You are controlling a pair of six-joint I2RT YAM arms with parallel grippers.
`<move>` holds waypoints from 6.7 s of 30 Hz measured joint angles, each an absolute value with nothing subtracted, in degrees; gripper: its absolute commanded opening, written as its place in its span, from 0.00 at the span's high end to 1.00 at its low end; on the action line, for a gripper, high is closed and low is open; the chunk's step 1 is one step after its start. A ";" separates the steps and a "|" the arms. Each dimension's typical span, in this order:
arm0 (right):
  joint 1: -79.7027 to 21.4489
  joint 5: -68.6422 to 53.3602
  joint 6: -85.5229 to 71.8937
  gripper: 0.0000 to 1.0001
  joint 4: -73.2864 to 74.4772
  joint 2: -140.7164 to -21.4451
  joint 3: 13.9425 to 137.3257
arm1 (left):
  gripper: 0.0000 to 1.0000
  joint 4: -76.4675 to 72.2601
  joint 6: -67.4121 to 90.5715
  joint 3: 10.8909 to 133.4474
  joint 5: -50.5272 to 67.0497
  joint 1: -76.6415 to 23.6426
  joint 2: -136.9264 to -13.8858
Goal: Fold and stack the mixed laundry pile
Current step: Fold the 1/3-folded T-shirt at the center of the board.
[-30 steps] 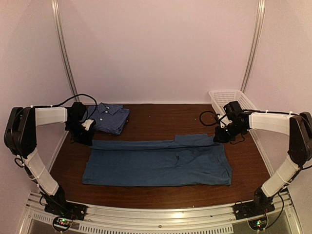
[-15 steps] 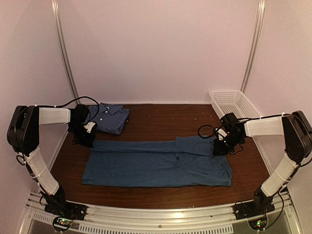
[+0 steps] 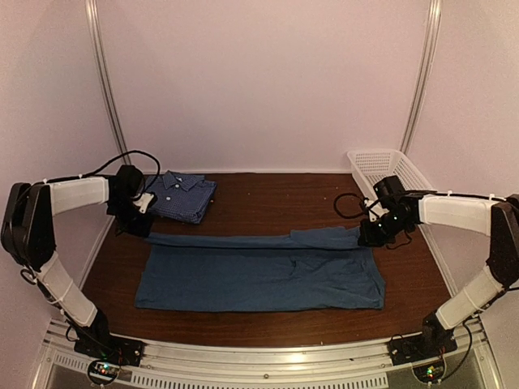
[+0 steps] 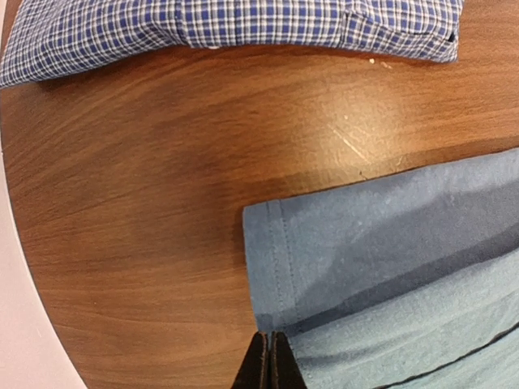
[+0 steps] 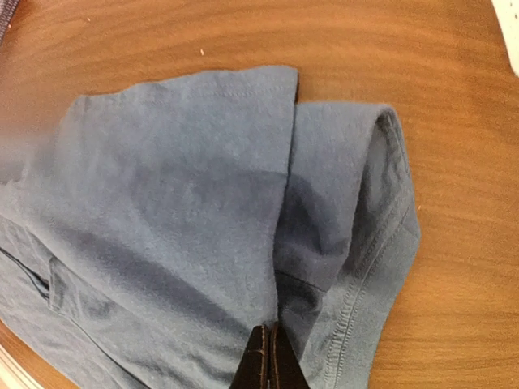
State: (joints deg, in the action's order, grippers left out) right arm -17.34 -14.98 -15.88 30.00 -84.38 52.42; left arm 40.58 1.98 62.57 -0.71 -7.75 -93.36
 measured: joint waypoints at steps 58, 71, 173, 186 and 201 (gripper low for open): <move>-11.62 -24.86 -13.43 0.66 26.33 -109.62 70.19 | 0.59 16.53 29.85 111.35 24.88 -44.29 -141.23; -11.62 -25.63 -13.76 0.89 26.26 -111.46 71.40 | 0.68 15.35 32.10 115.04 27.44 -44.38 -145.14; -25.12 -26.55 -30.89 0.69 26.52 -71.46 39.31 | 0.64 13.02 9.85 78.98 30.65 -49.12 -112.09; -31.92 -26.63 -29.04 0.78 24.40 -80.68 37.21 | 0.64 10.81 11.92 77.03 29.50 -50.72 -112.20; -36.69 -19.29 -33.67 0.62 26.70 -74.28 40.23 | 0.64 10.37 16.25 65.45 21.69 -44.69 -107.83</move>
